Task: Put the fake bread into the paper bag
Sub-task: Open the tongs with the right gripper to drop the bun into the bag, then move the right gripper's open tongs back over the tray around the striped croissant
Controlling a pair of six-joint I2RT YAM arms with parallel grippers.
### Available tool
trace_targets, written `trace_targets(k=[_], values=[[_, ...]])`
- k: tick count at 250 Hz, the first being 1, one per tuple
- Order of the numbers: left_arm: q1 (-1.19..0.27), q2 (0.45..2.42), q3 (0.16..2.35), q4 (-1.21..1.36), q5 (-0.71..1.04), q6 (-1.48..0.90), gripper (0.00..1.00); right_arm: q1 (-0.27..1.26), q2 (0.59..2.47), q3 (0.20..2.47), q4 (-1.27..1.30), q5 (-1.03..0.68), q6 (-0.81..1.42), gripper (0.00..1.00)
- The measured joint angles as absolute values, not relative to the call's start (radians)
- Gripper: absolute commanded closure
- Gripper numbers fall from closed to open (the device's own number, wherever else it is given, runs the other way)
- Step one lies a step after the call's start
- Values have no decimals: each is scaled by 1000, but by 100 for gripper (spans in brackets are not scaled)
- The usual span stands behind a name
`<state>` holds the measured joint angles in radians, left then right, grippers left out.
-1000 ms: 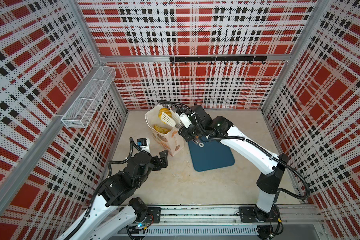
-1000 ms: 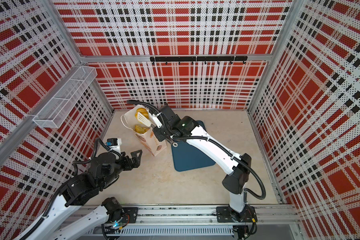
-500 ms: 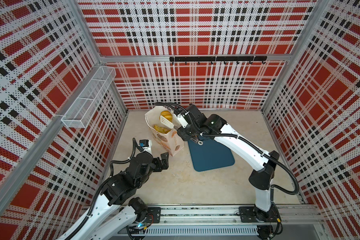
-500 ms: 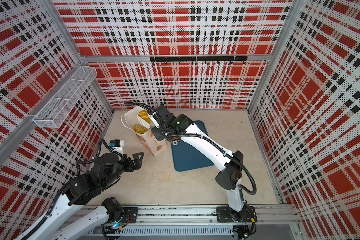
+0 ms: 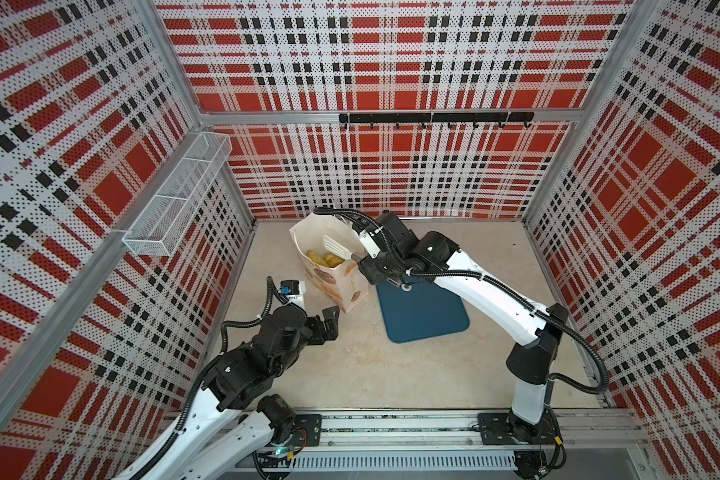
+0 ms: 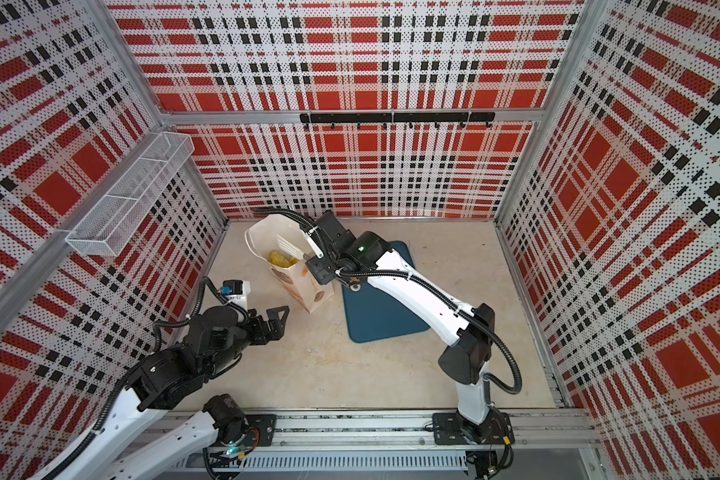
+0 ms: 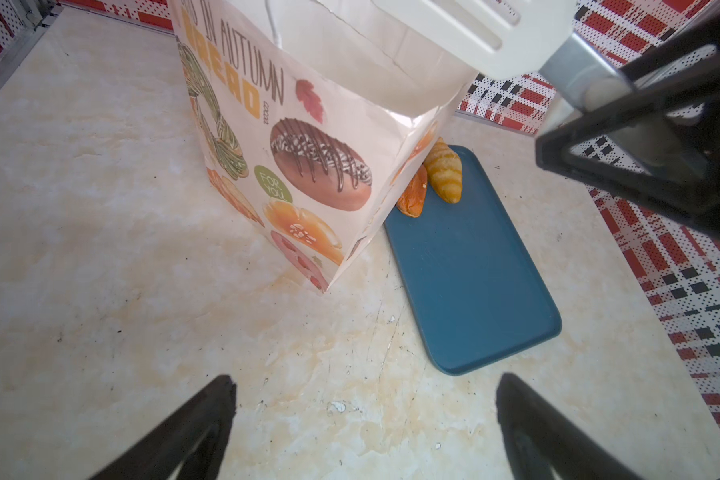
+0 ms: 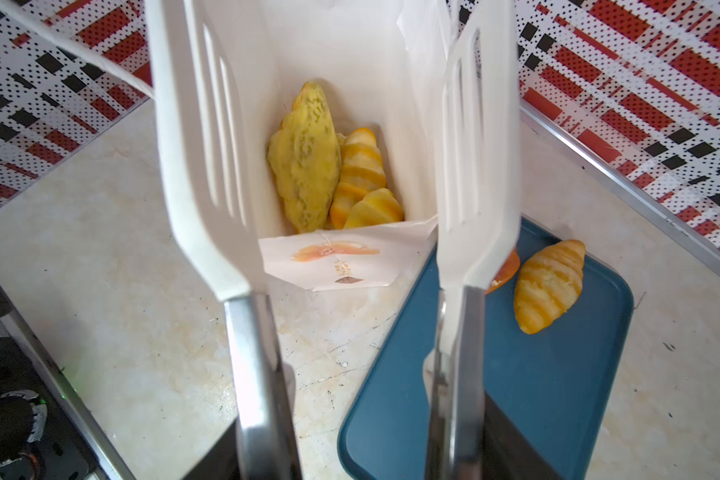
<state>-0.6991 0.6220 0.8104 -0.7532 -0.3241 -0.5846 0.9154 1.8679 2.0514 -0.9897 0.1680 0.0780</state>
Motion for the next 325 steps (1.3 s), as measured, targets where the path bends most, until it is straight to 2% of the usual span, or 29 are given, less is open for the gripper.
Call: trace_targets(k=[72,161,248,325], values=[[-757,633,801,-743,-342,-604,1,915,1712,1894,-953,242,78,32],[-882,684,801,-700,-417,-644,1,894,1628,1725,-915,278,97,32],[-934,764,784,-658,-442,-673,1,781,1512,1511,-891,281,140,32],[-959,806,769,-618,-443,-688,1,710,1498,1397,-886,316,165,32]])
